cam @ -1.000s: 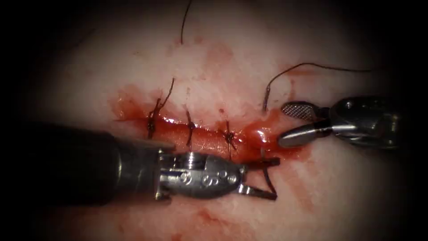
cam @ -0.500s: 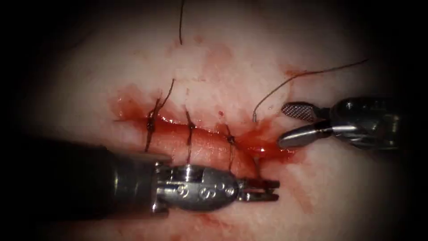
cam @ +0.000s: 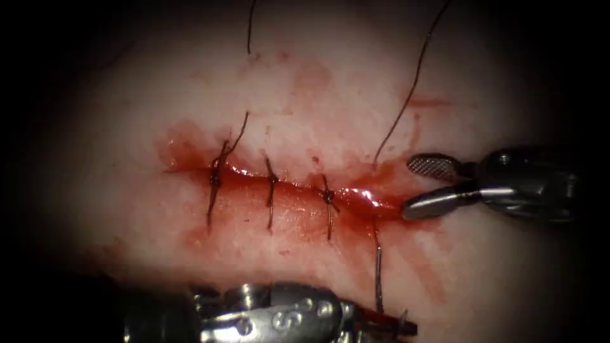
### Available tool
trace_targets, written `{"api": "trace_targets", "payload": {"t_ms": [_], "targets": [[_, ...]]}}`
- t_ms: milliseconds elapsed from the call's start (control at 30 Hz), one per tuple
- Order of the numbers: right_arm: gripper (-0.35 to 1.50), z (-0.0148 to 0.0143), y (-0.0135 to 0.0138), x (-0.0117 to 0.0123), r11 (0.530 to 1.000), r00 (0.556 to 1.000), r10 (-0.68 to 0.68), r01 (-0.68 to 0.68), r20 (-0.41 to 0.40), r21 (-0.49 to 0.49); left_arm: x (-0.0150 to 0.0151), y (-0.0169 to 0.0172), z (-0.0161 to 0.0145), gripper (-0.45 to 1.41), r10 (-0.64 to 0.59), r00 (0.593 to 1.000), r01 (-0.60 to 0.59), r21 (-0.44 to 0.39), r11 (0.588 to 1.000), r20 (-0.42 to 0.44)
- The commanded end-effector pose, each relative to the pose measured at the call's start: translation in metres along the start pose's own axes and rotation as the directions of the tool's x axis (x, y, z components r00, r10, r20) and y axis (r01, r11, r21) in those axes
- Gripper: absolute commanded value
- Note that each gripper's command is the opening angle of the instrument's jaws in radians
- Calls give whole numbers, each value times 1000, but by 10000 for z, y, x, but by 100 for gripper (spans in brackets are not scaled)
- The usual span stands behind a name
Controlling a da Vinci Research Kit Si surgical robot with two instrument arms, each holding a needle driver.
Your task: Wound Closure
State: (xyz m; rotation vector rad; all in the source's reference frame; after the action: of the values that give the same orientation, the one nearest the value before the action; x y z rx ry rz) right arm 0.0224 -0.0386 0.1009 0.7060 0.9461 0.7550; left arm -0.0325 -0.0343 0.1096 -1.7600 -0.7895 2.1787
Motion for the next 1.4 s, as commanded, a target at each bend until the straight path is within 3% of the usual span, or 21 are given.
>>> {"api": "trace_targets", "payload": {"t_ms": [33,100,367,533,733,800,933,1100,1267,1400], "targets": [[108,4,0,-3,1000,1000,-3,3,-4,-1,-1,0,5,-45,43,999,-43,17,999,20],[104,-3,-3,-5,1000,1000,4,-4,-17,6,8,1,0,-45,168,983,-173,61,983,80],[98,-8,-26,-11,998,997,39,-36,-69,45,32,-9,-27,-45,386,900,-416,136,899,203],[98,-17,-35,-6,995,994,52,-43,-92,94,51,-25,-42,-45,445,861,-490,165,856,247],[79,-37,-32,3,989,987,97,-80,-132,126,63,-42,-48,-45,497,820,-555,177,813,284],[77,-43,-31,7,982,977,149,-127,-153,141,61,-45,-47,-45,507,811,-567,179,804,293],[57,-52,-27,19,941,925,313,-271,-213,205,40,-43,-35,-45,526,787,-595,173,785,321],[56,-40,-26,23,890,876,423,-352,-233,290,14,-47,-21,-45,548,761,-619,137,773,346],[61,8,-27,15,866,869,456,-382,-195,324,11,-47,-20,-45,563,748,-634,128,762,352],[66,20,-22,12,862,863,465,-391,-196,324,12,-43,-18,-45,575,737,-647,124,753,356]]}}
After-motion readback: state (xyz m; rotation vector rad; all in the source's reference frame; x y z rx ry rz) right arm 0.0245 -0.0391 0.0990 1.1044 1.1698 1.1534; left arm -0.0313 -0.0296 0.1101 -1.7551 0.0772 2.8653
